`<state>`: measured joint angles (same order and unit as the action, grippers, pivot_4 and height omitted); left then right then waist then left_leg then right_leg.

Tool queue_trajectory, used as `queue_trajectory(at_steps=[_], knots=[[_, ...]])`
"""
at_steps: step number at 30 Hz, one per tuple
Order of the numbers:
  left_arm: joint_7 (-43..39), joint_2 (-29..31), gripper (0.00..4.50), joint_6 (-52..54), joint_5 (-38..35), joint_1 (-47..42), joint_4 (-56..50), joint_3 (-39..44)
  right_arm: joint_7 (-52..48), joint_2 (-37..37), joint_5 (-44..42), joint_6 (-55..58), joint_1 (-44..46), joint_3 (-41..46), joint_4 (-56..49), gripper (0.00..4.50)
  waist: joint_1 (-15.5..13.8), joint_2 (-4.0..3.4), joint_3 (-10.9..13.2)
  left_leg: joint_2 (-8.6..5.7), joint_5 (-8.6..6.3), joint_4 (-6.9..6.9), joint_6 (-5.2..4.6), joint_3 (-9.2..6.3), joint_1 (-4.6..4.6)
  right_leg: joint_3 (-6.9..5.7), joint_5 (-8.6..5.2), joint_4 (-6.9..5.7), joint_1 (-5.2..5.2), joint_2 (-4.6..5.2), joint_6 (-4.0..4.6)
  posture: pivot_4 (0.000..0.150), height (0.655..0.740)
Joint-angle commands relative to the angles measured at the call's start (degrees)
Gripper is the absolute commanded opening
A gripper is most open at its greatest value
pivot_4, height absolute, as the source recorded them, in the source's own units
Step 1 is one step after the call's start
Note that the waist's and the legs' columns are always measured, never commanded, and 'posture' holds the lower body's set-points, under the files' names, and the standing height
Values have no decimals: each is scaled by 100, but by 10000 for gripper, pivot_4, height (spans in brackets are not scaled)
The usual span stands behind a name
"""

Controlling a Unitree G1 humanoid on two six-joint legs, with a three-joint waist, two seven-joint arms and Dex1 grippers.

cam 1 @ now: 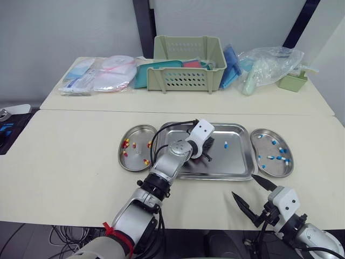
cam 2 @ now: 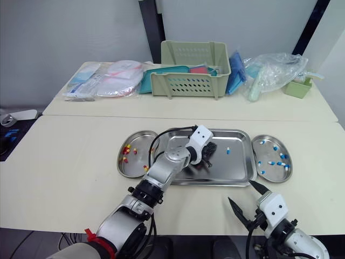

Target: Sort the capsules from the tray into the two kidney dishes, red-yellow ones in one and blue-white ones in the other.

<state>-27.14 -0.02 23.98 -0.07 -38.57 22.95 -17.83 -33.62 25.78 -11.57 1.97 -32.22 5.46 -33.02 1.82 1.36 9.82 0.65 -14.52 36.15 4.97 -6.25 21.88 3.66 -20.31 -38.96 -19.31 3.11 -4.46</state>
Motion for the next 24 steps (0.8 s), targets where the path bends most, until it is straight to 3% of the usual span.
queue_trajectory(at_steps=[1,6,9,16,24], knots=[[-419,335,159,380,-216,89,-1347,93,-25,61,-65,-28,57,13,-244,45000,0,0,0,0,0,0,0,0,0,0,0,0,0,0,0,1500,7400],[-925,1178,159,1588,-822,346,-3071,519,-167,197,-51,-67,169,-28,-229,45000,-11,-4,-2,2,1,1,1,-1,1,0,0,0,2,0,0,1500,7400],[-990,1826,159,2450,-1226,625,-3949,1176,-339,327,-153,-35,314,-60,-262,45000,18,-12,-6,4,0,-1,1,-1,-2,1,0,0,1,0,0,1500,7400],[-525,2863,159,3203,-1395,1401,-4672,2559,-1085,930,-496,92,722,-243,-248,45000,1,-12,-6,4,0,0,-1,-5,-2,-3,0,0,2,0,0,1500,7400],[-483,3382,159,3487,-1671,2355,-5022,3039,-1718,1388,-957,579,1625,-554,-172,45000,-25,3,3,4,0,2,-1,-10,0,-7,0,2,4,1,1,1500,7400]])
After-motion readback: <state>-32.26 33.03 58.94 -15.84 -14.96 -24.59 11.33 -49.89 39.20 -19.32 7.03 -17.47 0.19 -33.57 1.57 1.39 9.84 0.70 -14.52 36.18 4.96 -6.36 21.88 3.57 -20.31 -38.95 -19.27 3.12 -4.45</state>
